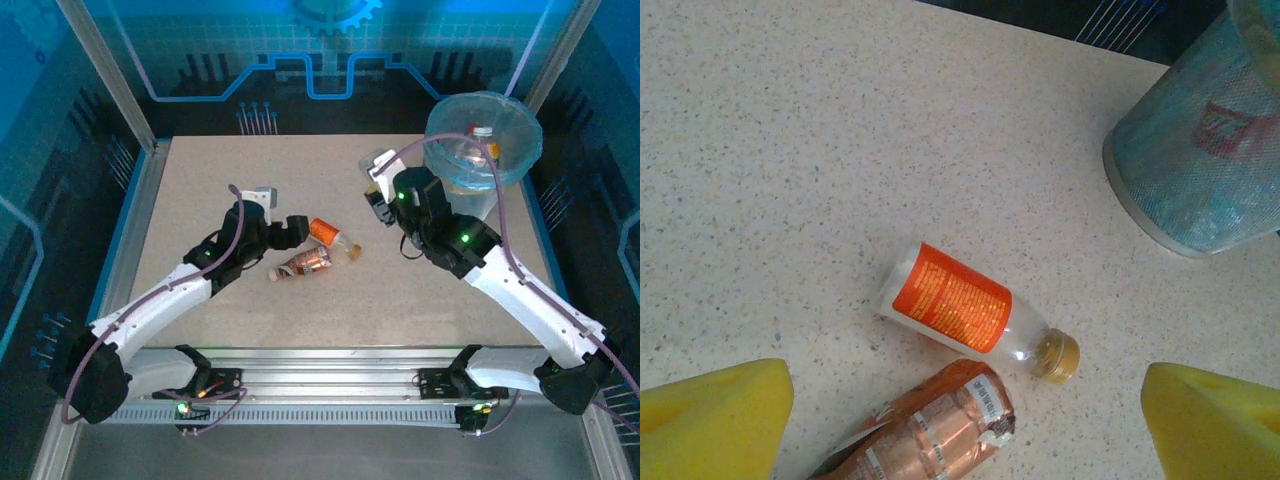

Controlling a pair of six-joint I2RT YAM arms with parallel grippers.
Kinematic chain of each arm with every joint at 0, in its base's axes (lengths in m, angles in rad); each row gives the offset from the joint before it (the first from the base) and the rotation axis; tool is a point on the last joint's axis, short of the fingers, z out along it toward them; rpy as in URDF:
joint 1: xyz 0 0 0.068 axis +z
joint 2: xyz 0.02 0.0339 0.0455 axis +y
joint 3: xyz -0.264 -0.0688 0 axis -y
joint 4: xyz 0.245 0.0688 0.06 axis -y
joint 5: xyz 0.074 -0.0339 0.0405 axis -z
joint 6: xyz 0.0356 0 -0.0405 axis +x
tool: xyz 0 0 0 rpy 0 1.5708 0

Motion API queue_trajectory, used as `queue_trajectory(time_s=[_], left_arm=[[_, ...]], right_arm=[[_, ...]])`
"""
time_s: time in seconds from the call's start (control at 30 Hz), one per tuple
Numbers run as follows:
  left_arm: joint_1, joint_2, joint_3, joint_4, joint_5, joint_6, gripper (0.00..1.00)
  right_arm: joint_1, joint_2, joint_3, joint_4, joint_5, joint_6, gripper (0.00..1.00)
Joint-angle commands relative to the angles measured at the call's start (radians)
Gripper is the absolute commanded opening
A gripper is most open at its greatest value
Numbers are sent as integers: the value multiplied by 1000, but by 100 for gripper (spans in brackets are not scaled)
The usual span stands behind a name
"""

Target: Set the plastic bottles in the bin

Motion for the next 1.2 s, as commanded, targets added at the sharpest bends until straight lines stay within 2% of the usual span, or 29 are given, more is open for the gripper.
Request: queue_trajectory(time_s=[0.0,0.13,0.33,0.57,0.83,1.07,1.17], left_arm=[[11,39,99,18,50,36,91],[10,119,227,38,134,44,91],[11,233,356,71,274,-10,90],[10,254,343,96,323,-72,90],[11,213,297,85,311,-67,90],[10,196,292,68,298,-54,90],[10,191,294,66,297,-53,90]], right_arm=[[-68,35,101,48,97,-73,47],[-226,115,250,-39,80,0,47],[-374,261,438,-80,120,44,46],[-442,463,631,-153,151,20,46],[-485,683,832,-228,150,7,48],[-554,843,1084,-388,41,158,51],[-586,868,1126,-440,-23,259,52]])
